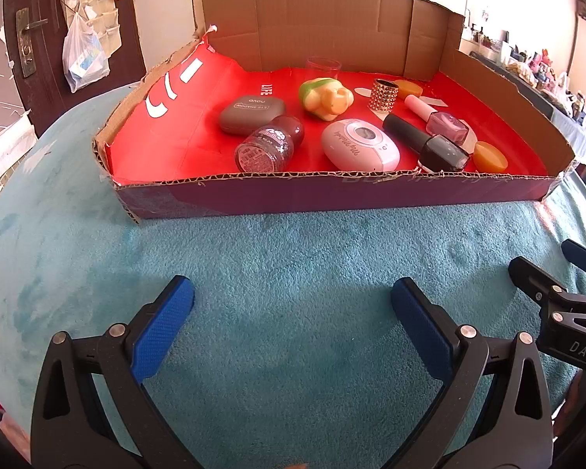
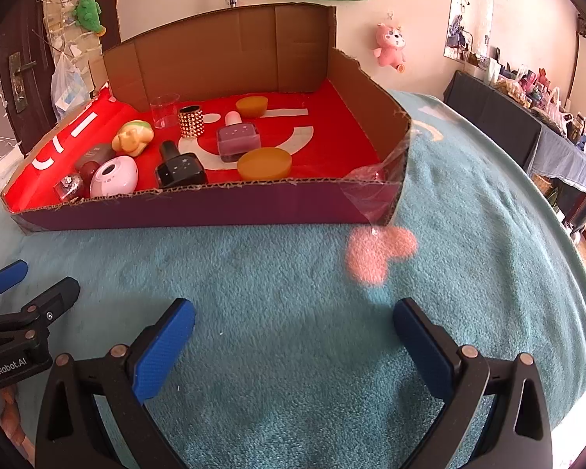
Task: Organize rigid objects
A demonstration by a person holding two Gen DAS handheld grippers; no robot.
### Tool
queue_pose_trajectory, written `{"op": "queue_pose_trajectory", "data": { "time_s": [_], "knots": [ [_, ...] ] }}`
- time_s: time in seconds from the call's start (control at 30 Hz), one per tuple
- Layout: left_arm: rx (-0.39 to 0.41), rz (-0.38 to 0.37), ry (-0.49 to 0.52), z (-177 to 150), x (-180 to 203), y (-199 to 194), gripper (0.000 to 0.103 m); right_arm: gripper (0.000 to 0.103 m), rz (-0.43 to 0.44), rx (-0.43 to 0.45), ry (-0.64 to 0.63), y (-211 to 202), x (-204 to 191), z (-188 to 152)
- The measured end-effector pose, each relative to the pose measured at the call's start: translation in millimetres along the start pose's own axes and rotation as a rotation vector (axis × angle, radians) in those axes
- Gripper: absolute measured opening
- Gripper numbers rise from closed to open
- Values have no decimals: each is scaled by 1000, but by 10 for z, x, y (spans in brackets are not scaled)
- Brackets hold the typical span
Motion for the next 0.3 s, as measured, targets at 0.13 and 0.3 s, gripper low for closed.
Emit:
{"op": "queue_pose_trajectory", "data": {
  "time_s": [0.13,0.3],
  "knots": [
    [1,-2,0,1,1,-2,103,103,0,0,-1,0,-1,3],
    [1,-2,0,0,3,-2,103,103,0,0,-1,0,0,0]
  ]
}}
Point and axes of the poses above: each gripper's, at about its wrist camera, not at the fingertips, and y roughly the way its jaws point, x to its right, z to its top, the point moved 2 cm from there along y, roughly the way its jaws point, and after that the axes turned 15 degrees about -x, right-handed, at the moved point
